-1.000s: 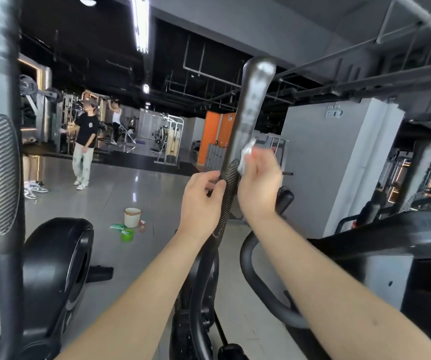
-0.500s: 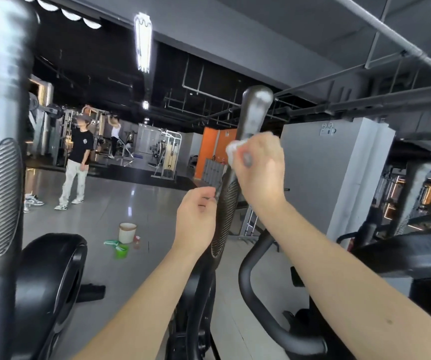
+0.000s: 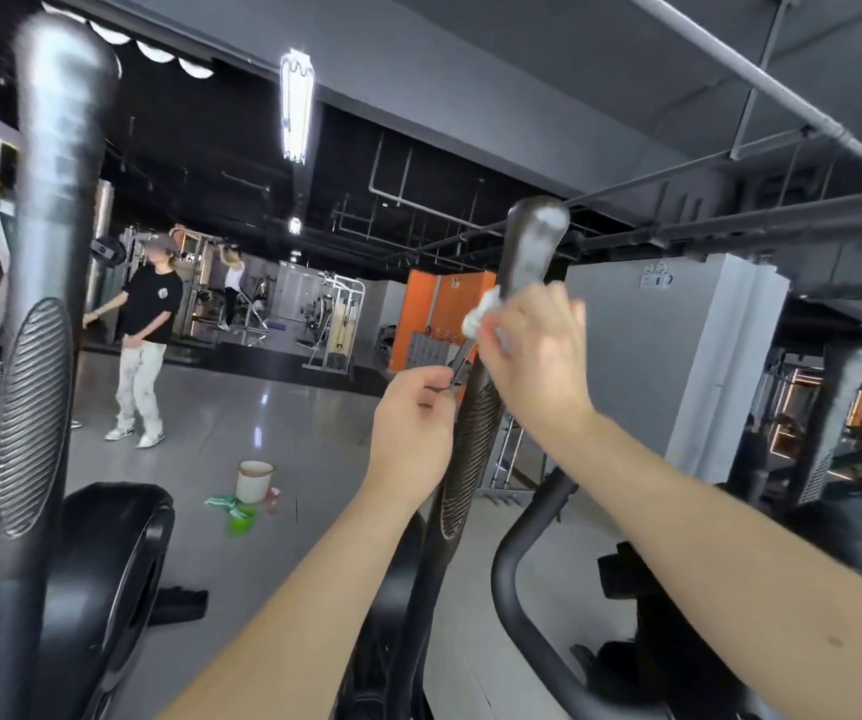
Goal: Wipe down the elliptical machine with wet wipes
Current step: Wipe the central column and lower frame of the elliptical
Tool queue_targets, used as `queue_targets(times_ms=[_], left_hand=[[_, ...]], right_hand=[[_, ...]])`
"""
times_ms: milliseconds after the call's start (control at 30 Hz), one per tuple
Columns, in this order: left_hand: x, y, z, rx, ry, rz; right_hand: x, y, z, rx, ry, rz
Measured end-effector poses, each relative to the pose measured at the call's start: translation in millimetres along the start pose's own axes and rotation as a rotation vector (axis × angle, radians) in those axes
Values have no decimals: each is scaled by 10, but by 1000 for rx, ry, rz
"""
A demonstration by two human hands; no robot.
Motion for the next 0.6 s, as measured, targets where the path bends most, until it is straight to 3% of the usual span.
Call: queue_targets(times_ms=[133,267,367,500,600], left_hand=[[-41,-23,-81,-15,-70,23],[-168,-110,-314,7,-126,60],[-288,-225,-506,12,-160,86],[-371,-326,-612,3,-218,98],[-342,-320,-574,-35,-281,98]], right_hand=[[277,18,-44,-75,92,87],[-446,114,-95,-6,-112,-30],[-824,88,-175,-112,-245,-147],[-737,26,-172,-210,-310,-275],[-367,36,-86,-333,-461,-244]])
Point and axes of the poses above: each hand's wrist, its own x-axis away from the middle knuckle, its own y-axis out of the back of the hand, z = x × y, the point moved 1 cm from there along -x, towards the middle knuckle, and after that the axes turned 6 degrees about -z, right-handed, at the moved point
